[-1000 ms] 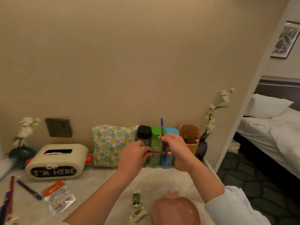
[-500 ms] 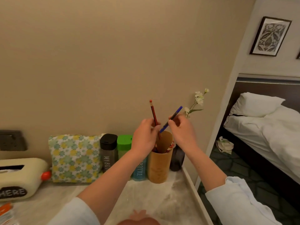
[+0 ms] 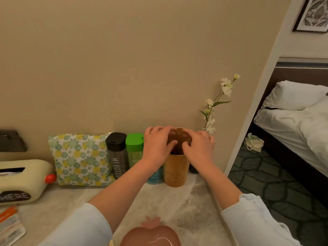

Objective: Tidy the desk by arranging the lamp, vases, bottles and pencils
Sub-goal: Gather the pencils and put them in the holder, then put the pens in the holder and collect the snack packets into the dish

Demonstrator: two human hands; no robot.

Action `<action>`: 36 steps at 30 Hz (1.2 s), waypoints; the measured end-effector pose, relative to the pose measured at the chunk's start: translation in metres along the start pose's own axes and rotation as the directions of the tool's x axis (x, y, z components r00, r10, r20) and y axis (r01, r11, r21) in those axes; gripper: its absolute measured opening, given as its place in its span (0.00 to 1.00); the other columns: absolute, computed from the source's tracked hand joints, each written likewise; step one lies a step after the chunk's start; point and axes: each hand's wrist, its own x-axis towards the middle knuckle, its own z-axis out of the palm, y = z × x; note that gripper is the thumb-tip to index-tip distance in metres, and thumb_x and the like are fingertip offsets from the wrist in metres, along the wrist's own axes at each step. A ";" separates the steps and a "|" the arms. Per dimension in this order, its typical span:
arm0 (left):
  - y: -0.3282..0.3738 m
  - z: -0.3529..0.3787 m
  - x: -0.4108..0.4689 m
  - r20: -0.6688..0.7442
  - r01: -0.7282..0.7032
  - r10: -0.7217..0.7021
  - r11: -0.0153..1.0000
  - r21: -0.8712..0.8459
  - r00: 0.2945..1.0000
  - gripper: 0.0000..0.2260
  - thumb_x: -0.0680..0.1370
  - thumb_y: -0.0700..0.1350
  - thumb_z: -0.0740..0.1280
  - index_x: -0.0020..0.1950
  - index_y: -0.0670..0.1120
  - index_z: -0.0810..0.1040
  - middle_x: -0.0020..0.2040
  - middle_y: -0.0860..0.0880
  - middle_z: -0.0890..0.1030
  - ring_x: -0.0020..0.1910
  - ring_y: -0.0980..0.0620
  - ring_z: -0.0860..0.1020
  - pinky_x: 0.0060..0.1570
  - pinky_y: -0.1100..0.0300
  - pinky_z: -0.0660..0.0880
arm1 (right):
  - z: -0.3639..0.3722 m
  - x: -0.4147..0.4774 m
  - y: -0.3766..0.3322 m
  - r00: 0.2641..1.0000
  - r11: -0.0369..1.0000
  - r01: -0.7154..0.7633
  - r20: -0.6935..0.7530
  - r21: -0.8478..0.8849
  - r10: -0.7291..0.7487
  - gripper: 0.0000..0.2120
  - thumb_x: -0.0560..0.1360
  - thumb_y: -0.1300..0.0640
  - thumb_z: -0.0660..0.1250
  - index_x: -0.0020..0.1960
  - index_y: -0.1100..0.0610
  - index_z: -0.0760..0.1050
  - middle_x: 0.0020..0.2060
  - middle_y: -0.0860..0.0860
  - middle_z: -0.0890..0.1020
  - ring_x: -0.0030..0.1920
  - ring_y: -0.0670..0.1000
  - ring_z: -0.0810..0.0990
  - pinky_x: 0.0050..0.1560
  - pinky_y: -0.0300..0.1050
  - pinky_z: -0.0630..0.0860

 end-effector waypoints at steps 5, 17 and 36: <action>-0.005 -0.024 -0.026 -0.097 -0.025 0.016 0.995 -0.098 0.995 0.18 0.74 0.51 0.70 0.62 0.56 0.72 0.54 0.60 0.78 0.58 0.57 0.73 0.59 0.61 0.60 | -0.003 -0.025 -0.025 0.982 0.961 0.140 -0.156 0.238 -0.105 0.18 0.70 0.58 0.62 0.58 0.46 0.78 0.50 0.43 0.79 0.57 0.47 0.70 0.59 0.44 0.65; -0.079 -0.070 -0.194 -0.046 0.333 -0.352 0.914 -0.231 0.935 0.14 0.77 0.49 0.68 0.61 0.59 0.72 0.50 0.64 0.75 0.51 0.65 0.74 0.48 0.63 0.73 | 0.056 -0.155 -0.088 0.896 0.905 0.148 0.332 0.399 -0.294 0.12 0.72 0.58 0.65 0.53 0.48 0.78 0.47 0.41 0.79 0.51 0.43 0.74 0.54 0.43 0.73; -0.087 -0.063 -0.314 0.078 0.578 -0.573 0.812 -0.083 0.816 0.21 0.68 0.49 0.75 0.57 0.57 0.72 0.45 0.63 0.77 0.50 0.60 0.74 0.52 0.58 0.70 | 0.128 -0.194 -0.119 0.563 0.842 0.538 0.727 0.039 -0.393 0.16 0.75 0.58 0.63 0.61 0.49 0.76 0.58 0.52 0.74 0.60 0.56 0.71 0.51 0.48 0.66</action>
